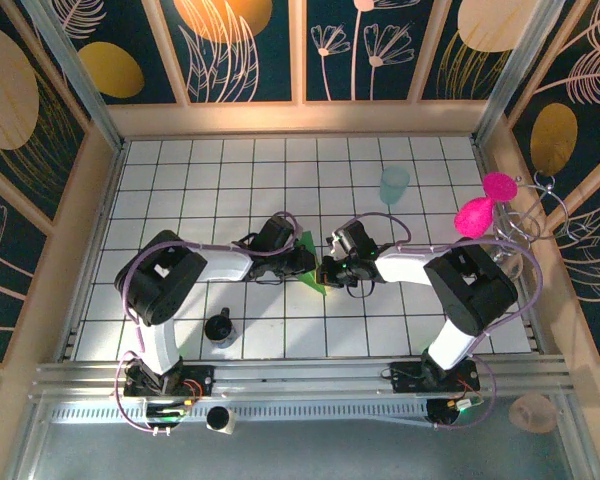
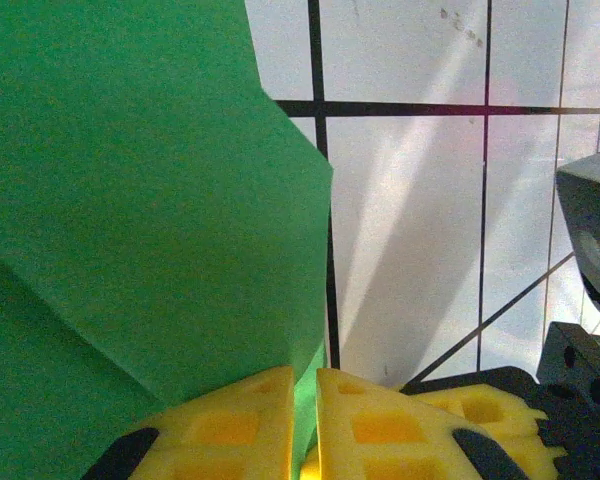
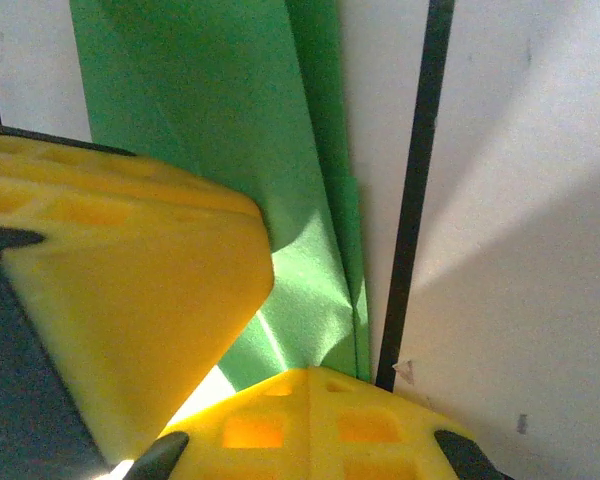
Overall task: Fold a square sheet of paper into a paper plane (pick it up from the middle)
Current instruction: Fourth fold the wing at the center of the table.
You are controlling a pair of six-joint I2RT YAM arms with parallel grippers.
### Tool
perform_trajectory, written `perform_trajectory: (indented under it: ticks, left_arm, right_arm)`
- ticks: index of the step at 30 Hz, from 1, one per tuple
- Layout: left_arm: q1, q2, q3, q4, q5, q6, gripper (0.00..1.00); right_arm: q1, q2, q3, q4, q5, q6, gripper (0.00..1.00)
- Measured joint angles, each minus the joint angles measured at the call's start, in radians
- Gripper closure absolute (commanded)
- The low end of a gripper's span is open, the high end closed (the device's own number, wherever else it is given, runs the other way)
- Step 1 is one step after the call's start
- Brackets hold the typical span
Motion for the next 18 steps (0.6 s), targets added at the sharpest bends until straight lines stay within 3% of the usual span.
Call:
perform_trajectory:
  ticks: [18]
  left_arm:
    - [0.021,0.045,0.05,-0.03,0.018,0.029,0.82]
  right_arm:
    - [-0.007,-0.029,-0.03,0.0,0.019,-0.003,1.0]
